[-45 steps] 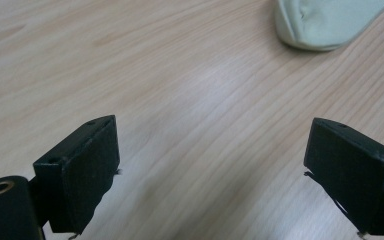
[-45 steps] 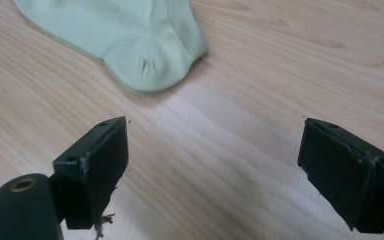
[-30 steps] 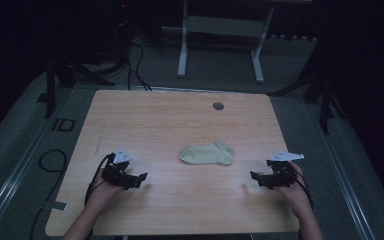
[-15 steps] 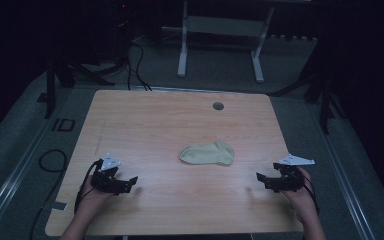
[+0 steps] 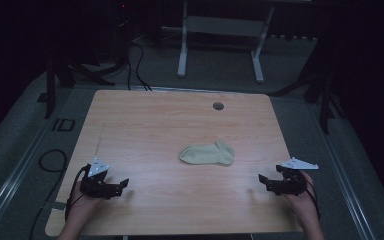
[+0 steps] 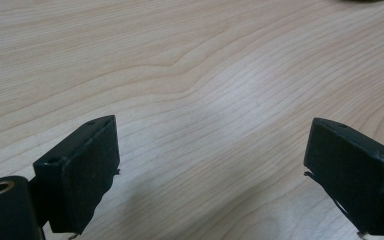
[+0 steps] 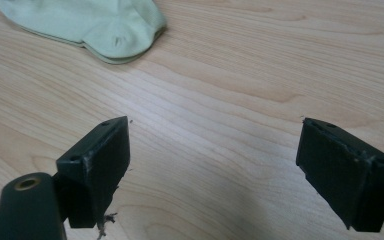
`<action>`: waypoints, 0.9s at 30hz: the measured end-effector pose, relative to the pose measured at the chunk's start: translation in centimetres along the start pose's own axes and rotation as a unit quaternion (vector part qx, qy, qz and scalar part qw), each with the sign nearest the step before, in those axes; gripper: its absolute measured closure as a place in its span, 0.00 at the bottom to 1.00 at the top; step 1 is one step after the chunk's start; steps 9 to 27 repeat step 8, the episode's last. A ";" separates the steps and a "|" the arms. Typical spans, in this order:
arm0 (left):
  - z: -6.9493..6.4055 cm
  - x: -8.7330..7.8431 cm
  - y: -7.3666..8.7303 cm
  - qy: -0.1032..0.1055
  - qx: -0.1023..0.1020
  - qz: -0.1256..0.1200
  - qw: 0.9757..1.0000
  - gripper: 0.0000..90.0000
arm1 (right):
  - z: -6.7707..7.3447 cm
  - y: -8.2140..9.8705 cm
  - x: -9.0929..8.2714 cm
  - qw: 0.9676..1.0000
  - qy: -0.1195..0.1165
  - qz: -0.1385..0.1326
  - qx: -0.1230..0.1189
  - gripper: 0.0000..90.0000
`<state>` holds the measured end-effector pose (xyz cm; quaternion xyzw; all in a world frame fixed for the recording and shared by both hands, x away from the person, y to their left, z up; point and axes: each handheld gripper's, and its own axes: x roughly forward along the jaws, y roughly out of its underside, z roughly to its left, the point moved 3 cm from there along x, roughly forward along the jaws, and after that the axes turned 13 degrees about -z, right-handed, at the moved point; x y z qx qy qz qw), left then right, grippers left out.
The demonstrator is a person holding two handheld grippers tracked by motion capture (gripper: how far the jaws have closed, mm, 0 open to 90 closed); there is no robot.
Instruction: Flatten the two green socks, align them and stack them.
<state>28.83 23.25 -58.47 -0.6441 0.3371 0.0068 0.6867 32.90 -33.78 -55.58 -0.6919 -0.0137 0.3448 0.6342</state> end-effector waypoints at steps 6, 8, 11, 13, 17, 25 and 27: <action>0.0 0.3 0.3 -0.003 0.003 0.004 1.000 0.08 | -0.4 0.2 0.1 1.000 0.023 -0.002 0.002 0.15; -0.1 0.3 0.3 -0.004 0.005 0.004 1.000 0.08 | -0.5 0.3 0.2 1.000 0.023 0.001 0.002 0.15; -0.1 0.3 0.3 -0.004 0.005 0.004 1.000 0.08 | -0.5 0.3 0.2 1.000 0.023 0.001 0.002 0.15; -0.1 0.3 0.3 -0.004 0.005 0.004 1.000 0.08 | -0.5 0.3 0.2 1.000 0.023 0.001 0.002 0.15; -0.1 0.3 0.3 -0.004 0.005 0.004 1.000 0.08 | -0.5 0.3 0.2 1.000 0.023 0.001 0.002 0.15; -0.1 0.3 0.3 -0.004 0.005 0.004 1.000 0.08 | -0.5 0.3 0.2 1.000 0.023 0.001 0.002 0.15; -0.1 0.3 0.3 -0.004 0.005 0.004 1.000 0.08 | -0.5 0.3 0.2 1.000 0.023 0.001 0.002 0.15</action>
